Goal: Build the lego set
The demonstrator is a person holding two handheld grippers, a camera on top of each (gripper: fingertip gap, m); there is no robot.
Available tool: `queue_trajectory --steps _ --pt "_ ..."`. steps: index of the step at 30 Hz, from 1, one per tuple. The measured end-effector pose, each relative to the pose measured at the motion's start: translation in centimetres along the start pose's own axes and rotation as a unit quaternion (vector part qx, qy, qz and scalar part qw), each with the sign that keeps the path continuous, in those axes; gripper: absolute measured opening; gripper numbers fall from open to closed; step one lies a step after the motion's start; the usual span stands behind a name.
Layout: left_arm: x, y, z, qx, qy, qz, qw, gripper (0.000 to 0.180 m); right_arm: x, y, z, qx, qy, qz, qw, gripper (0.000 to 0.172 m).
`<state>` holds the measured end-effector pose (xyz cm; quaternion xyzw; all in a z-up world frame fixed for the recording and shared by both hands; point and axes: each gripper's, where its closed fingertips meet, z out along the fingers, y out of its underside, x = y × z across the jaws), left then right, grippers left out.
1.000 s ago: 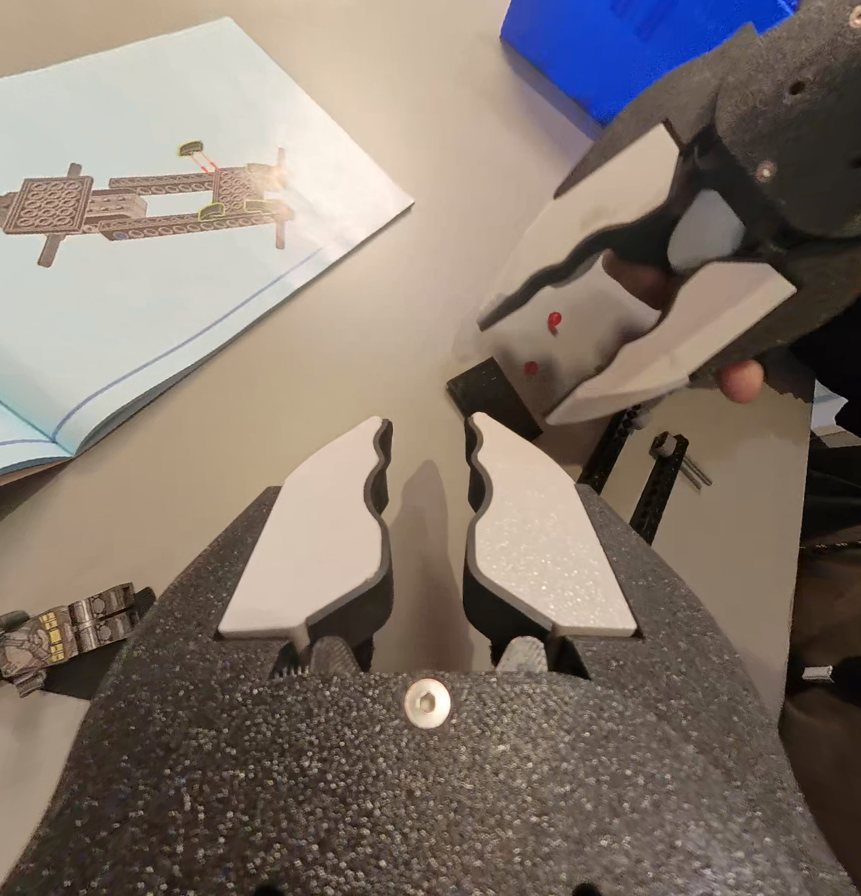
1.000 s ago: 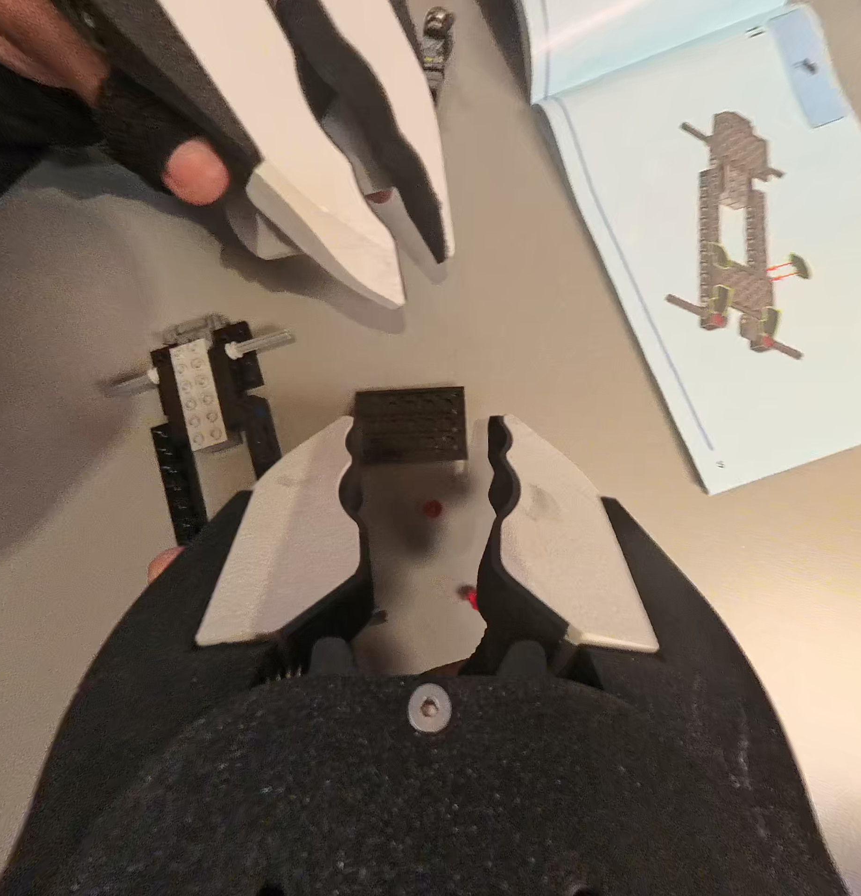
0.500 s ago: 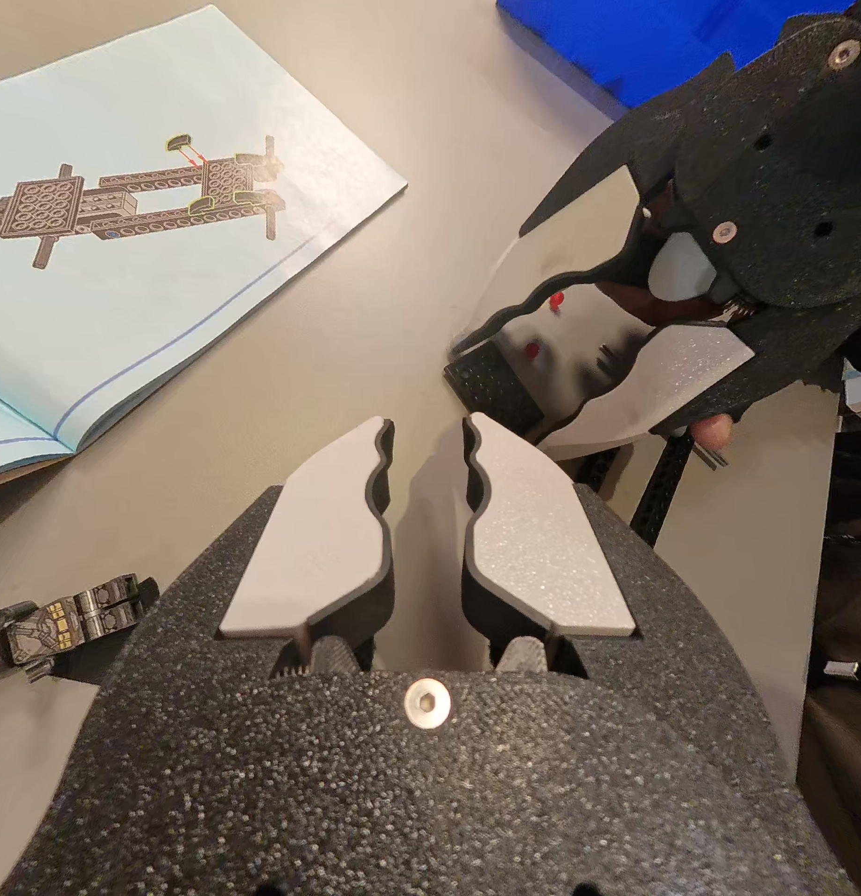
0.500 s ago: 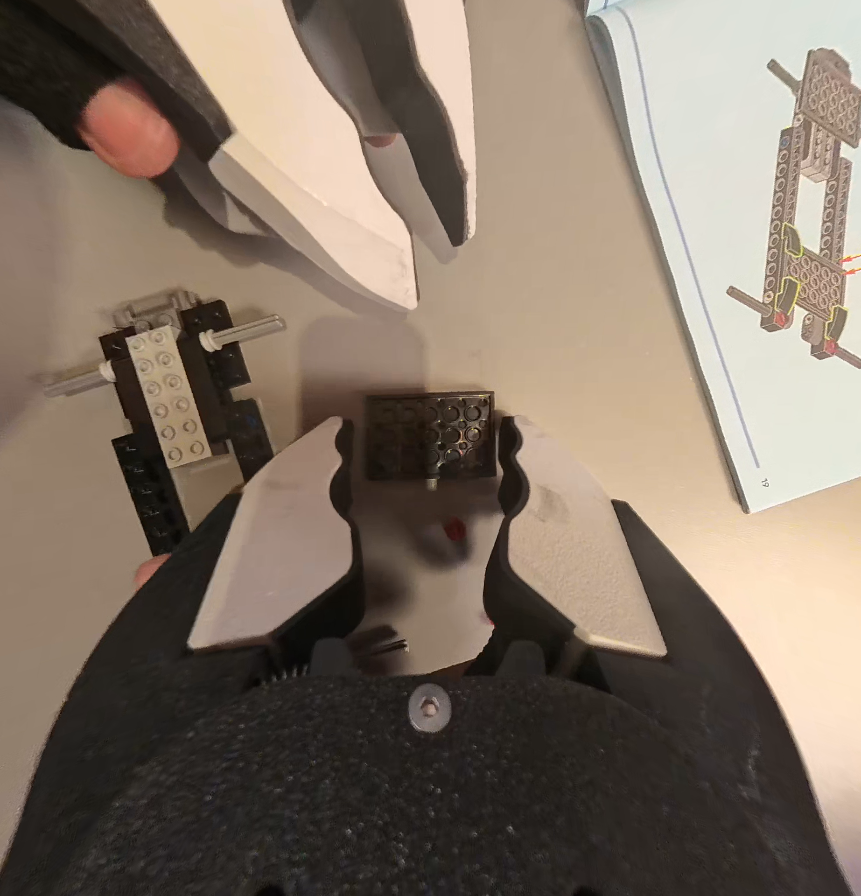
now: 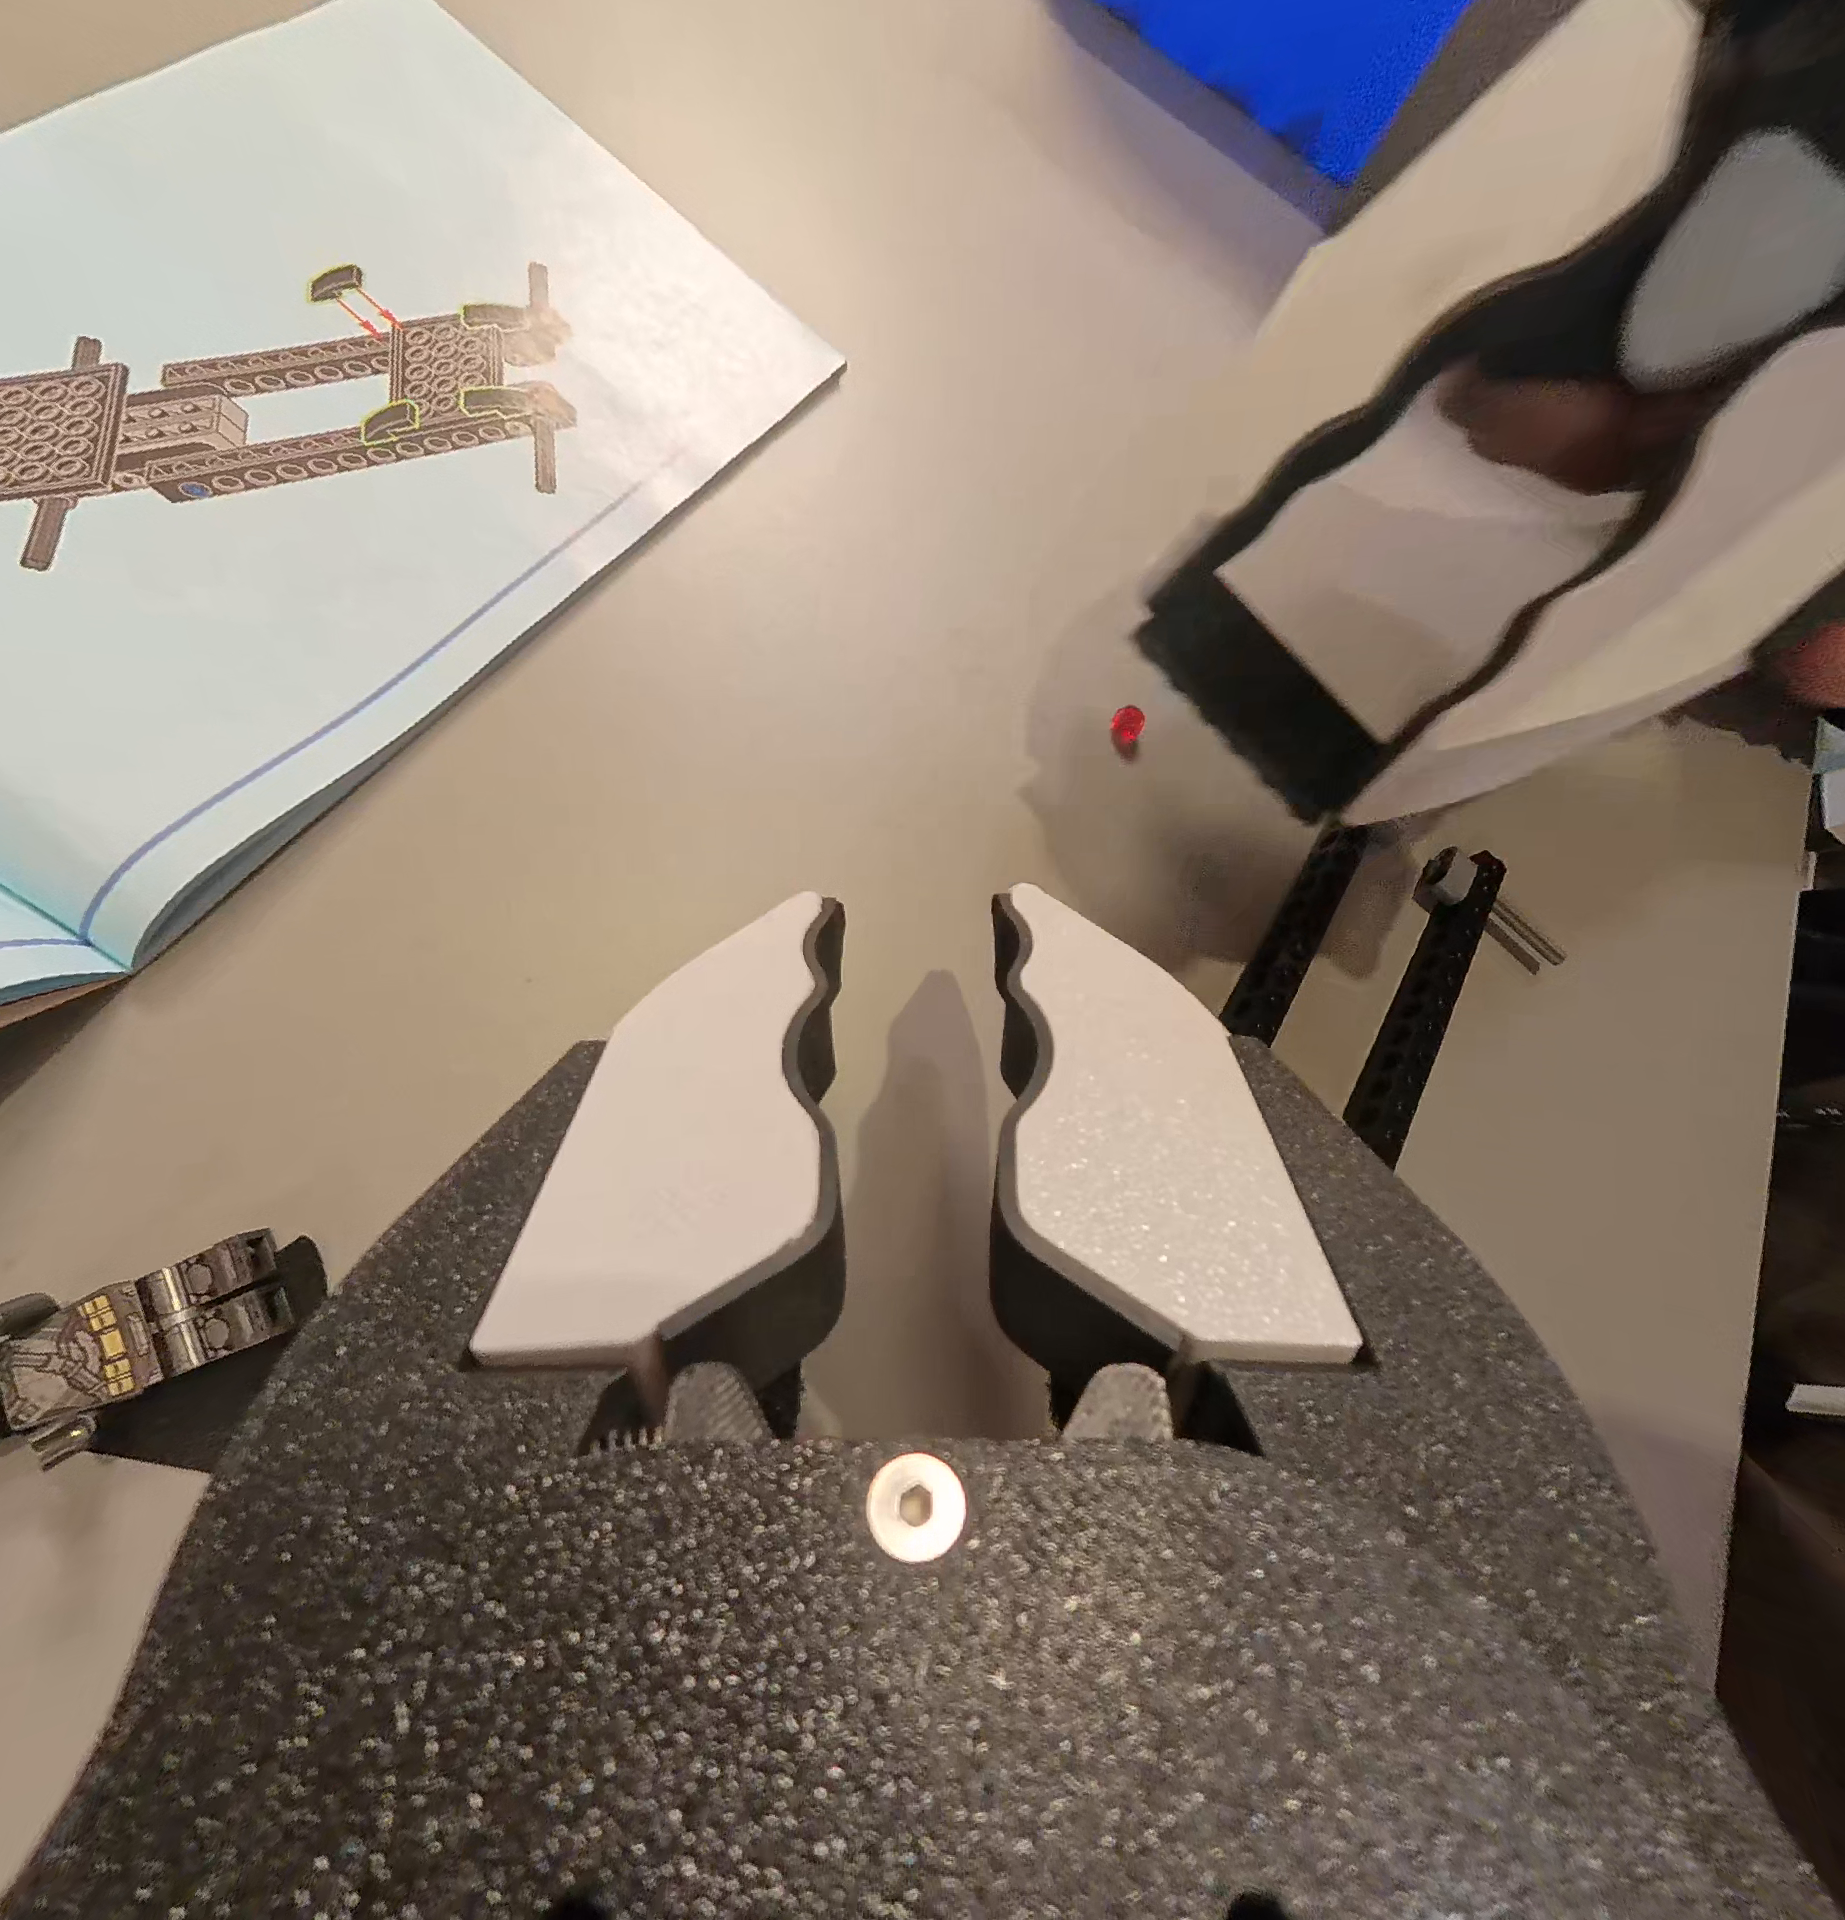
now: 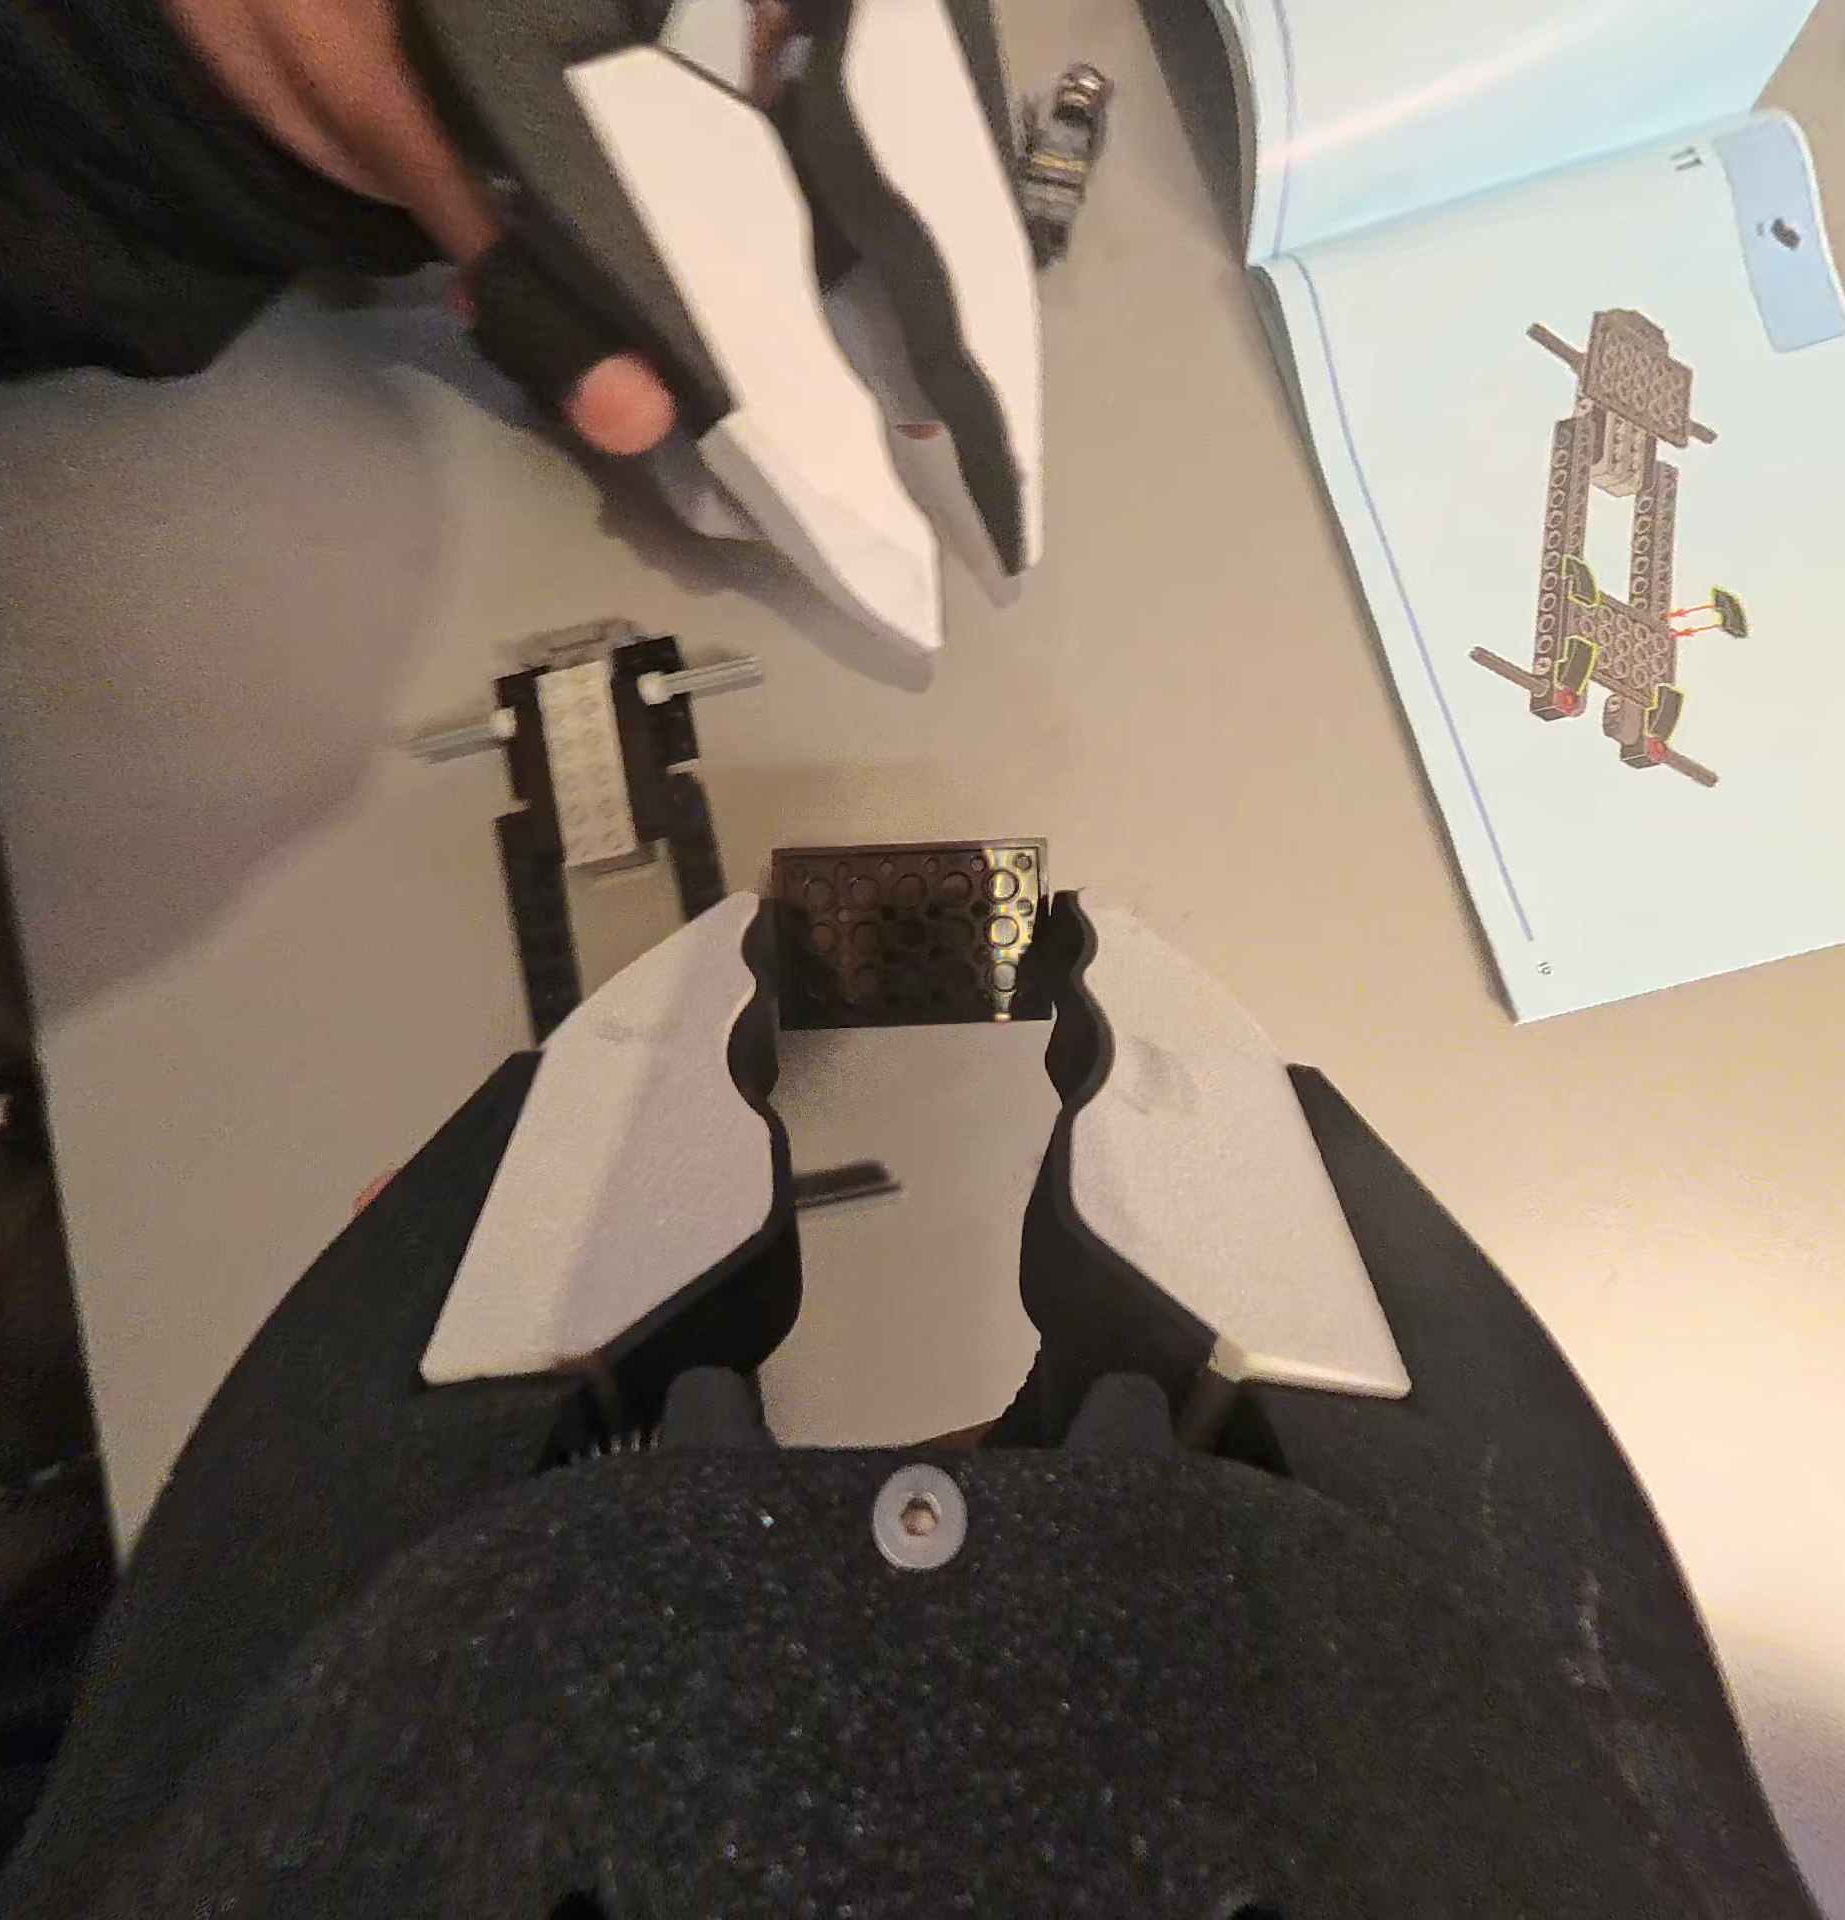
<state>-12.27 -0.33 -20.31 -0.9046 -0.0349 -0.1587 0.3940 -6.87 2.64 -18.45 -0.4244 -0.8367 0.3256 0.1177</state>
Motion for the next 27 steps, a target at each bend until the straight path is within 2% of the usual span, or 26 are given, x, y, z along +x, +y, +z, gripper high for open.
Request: queue_trajectory --steps 3,9,27 --pt "0.1 -0.1 0.1 0.001 0.001 0.001 1.0 0.028 -2.6 0.8 -1.2 0.005 -0.022 -0.019 1.0 0.049" --pt "0.4 -0.1 0.5 -0.003 0.005 0.005 1.0 0.028 -6.1 3.8 -0.9 -0.027 -0.033 -0.043 0.998 0.049" --pt "0.7 0.0 0.7 -0.004 0.005 0.015 1.0 0.028 -5.8 5.5 -1.1 -0.042 -0.019 -0.046 0.998 0.049"
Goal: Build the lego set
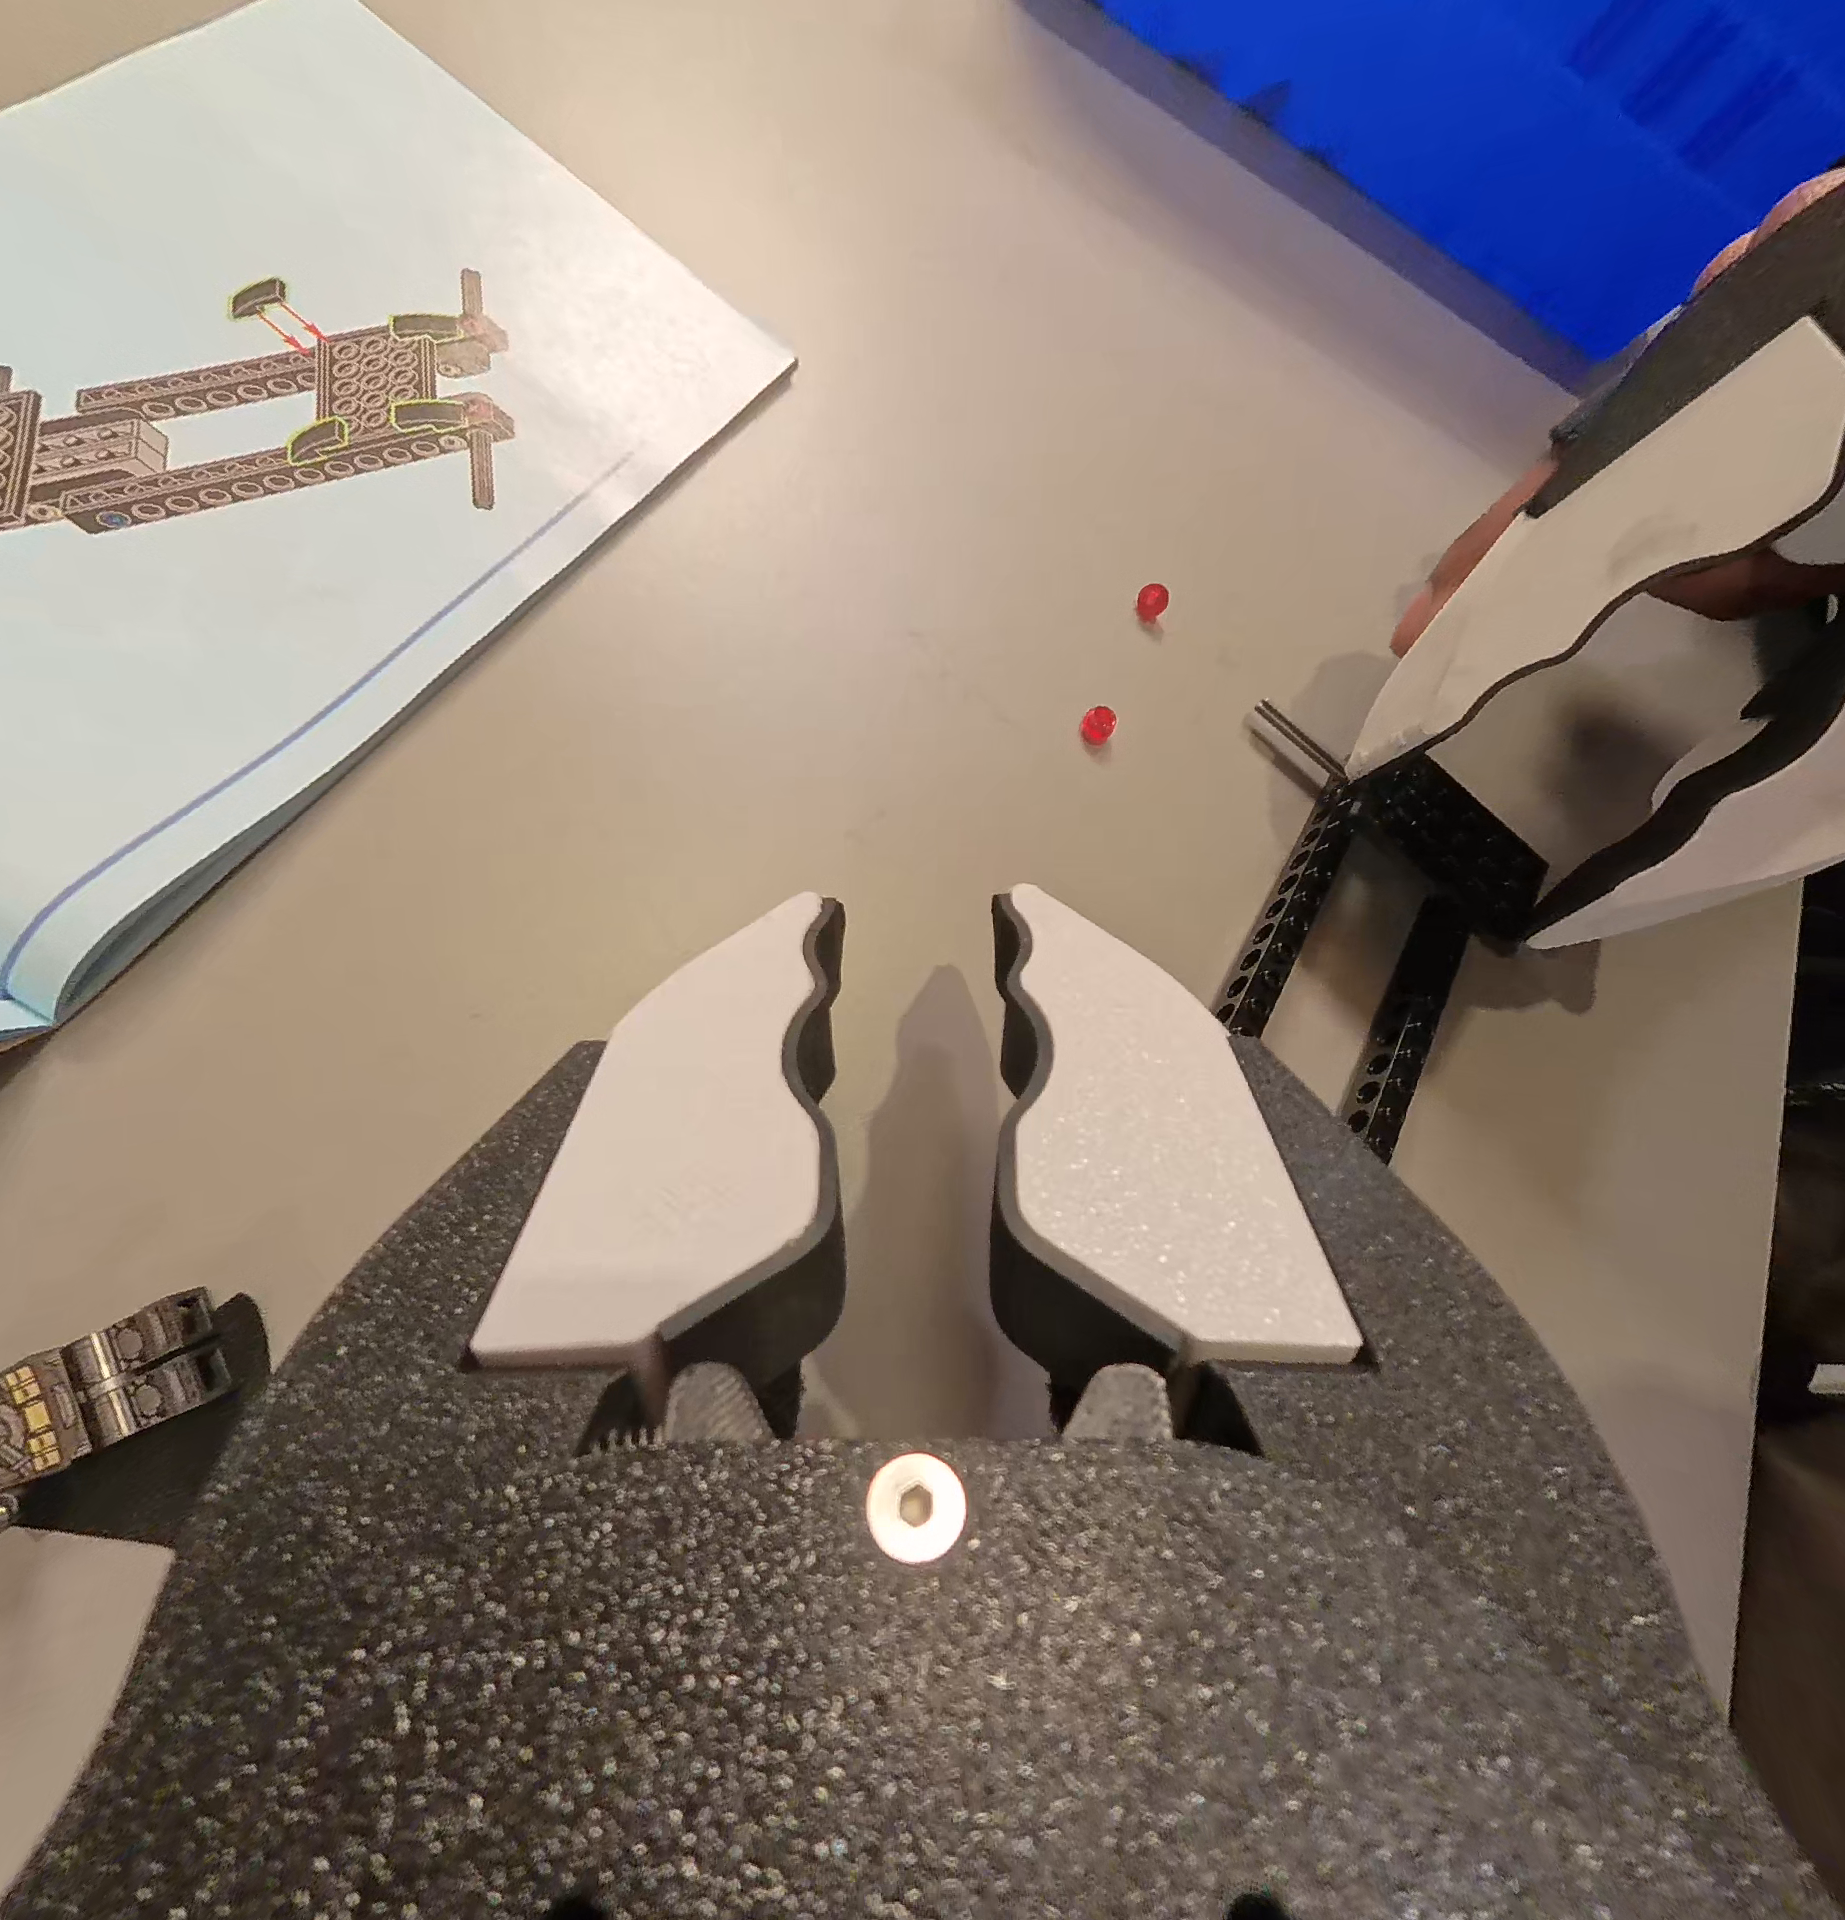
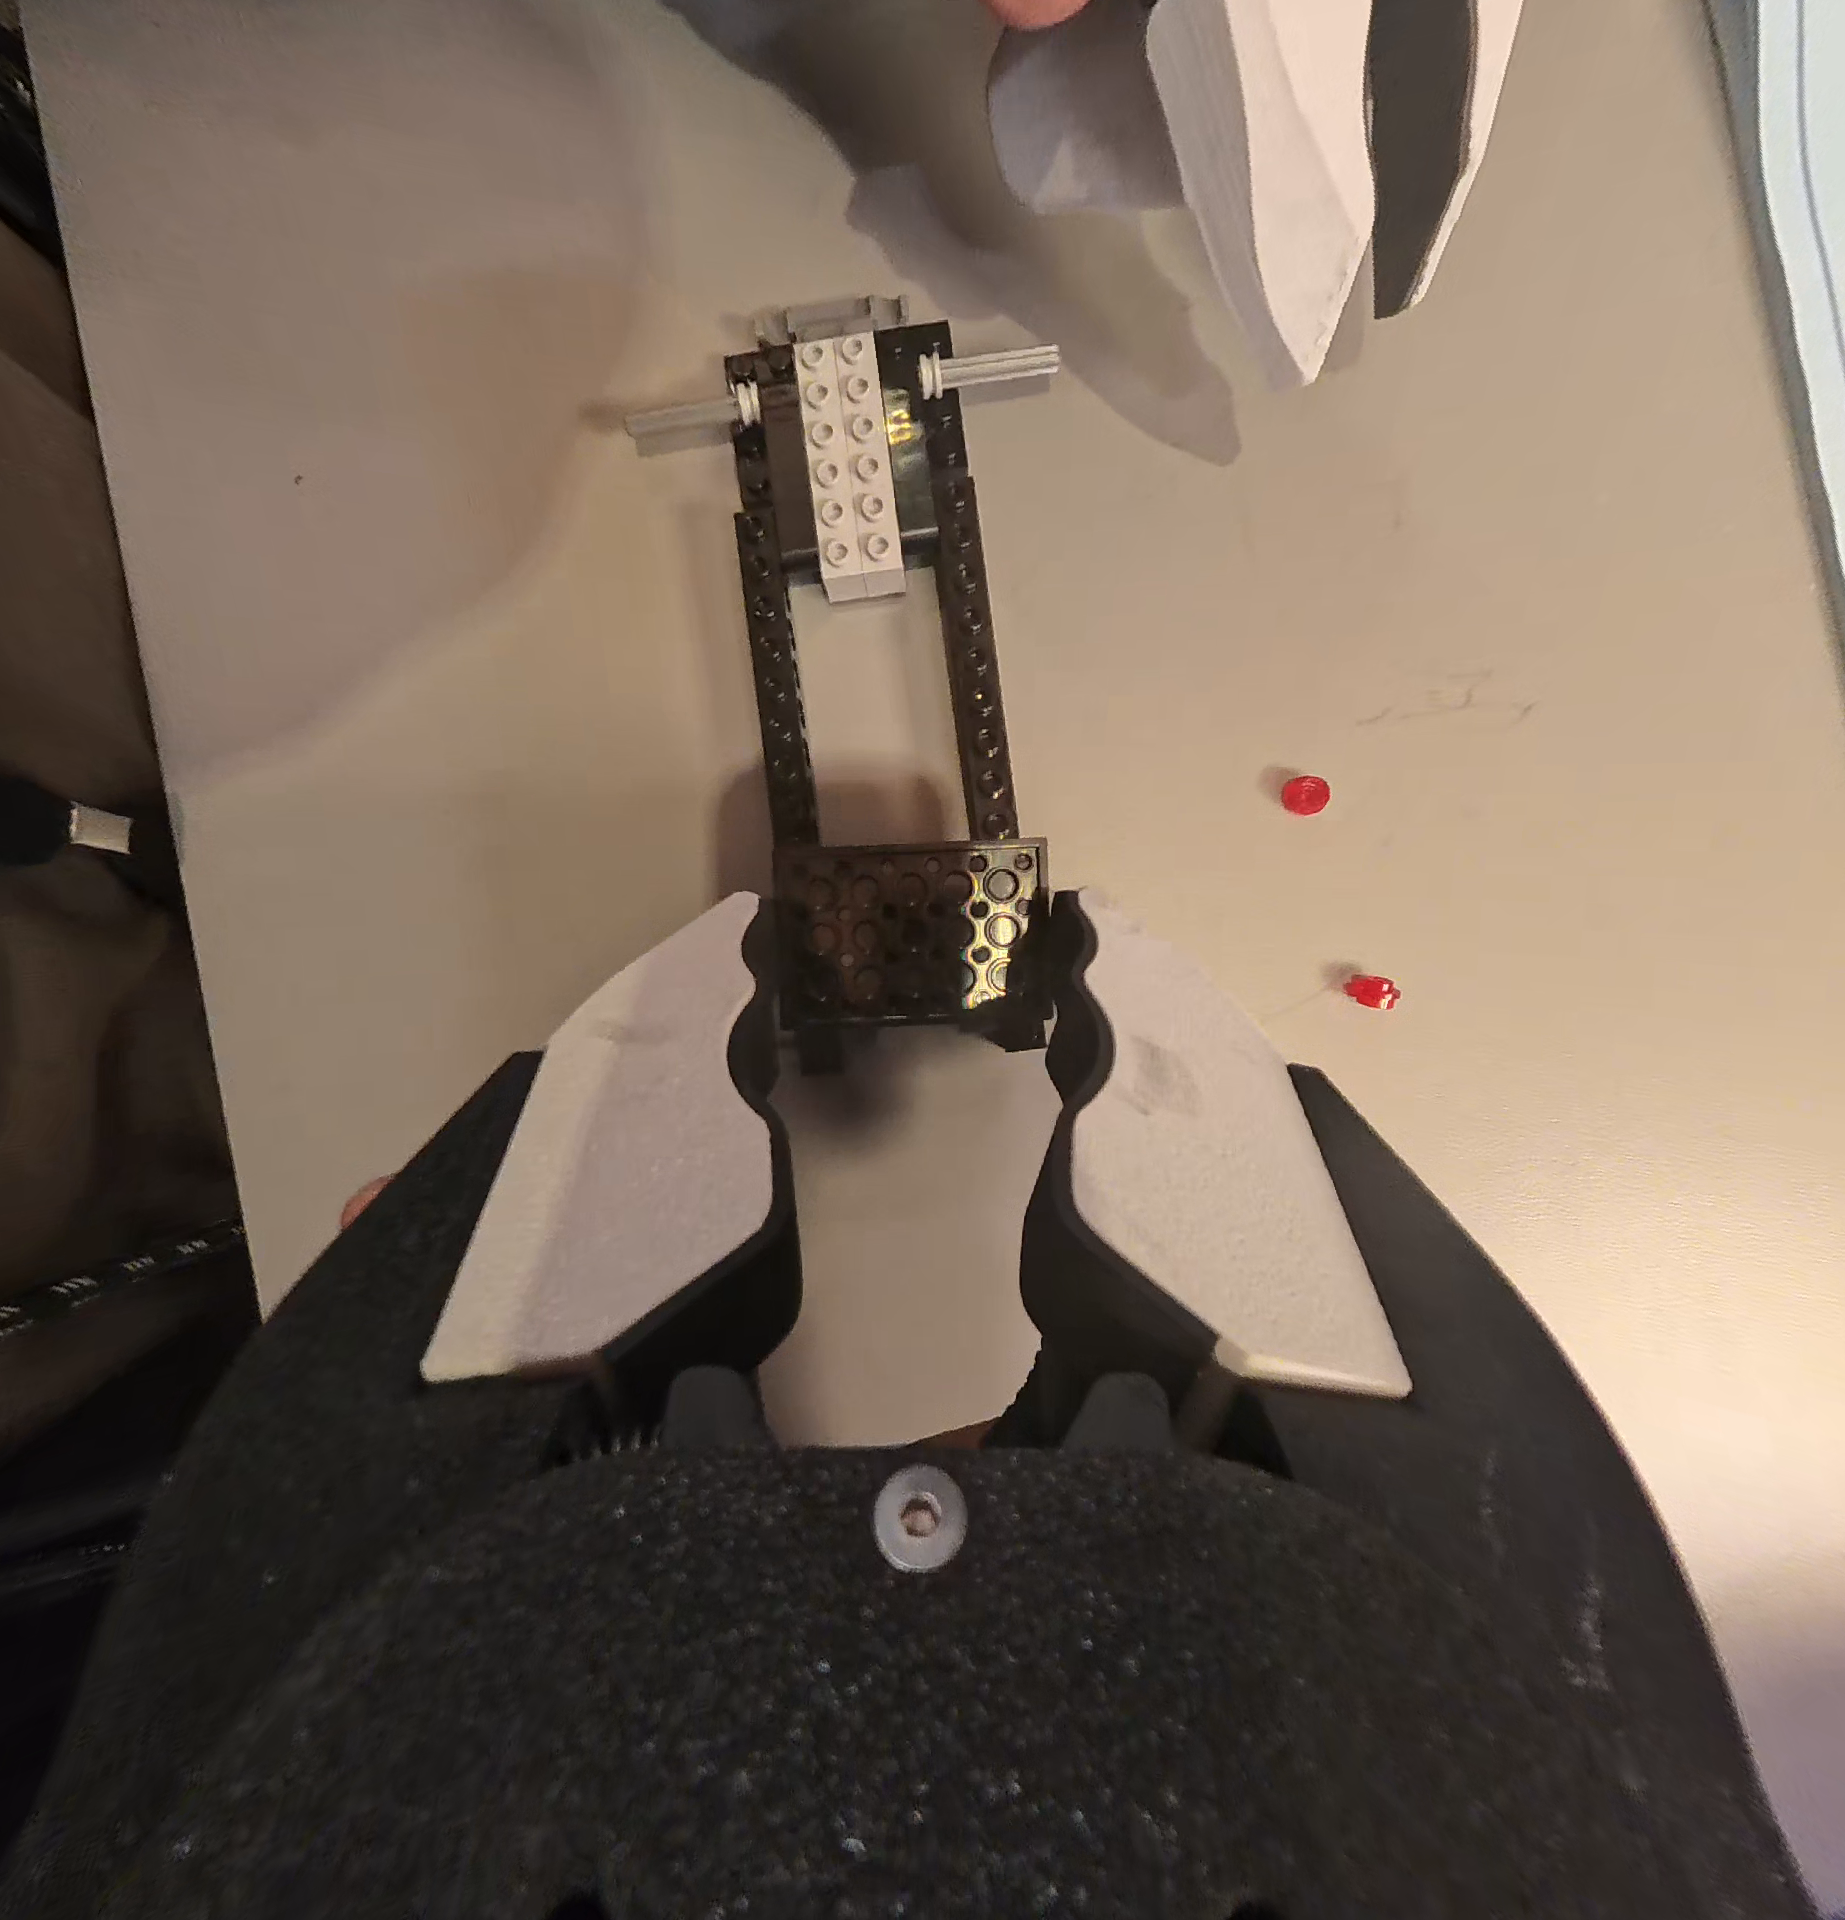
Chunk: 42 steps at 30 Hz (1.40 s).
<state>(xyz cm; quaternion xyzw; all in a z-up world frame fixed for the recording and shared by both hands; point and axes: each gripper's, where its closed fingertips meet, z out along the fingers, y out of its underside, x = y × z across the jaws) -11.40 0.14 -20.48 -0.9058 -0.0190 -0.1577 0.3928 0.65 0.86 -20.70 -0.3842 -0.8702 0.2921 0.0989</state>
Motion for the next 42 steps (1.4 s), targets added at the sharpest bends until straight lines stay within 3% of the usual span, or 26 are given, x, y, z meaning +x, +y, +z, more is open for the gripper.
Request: queue_trajectory --steps 42 --pt "1.7 0.9 1.2 -0.013 0.008 0.031 0.999 0.028 1.1 -1.0 0.5 0.017 -0.005 0.008 1.0 0.049"
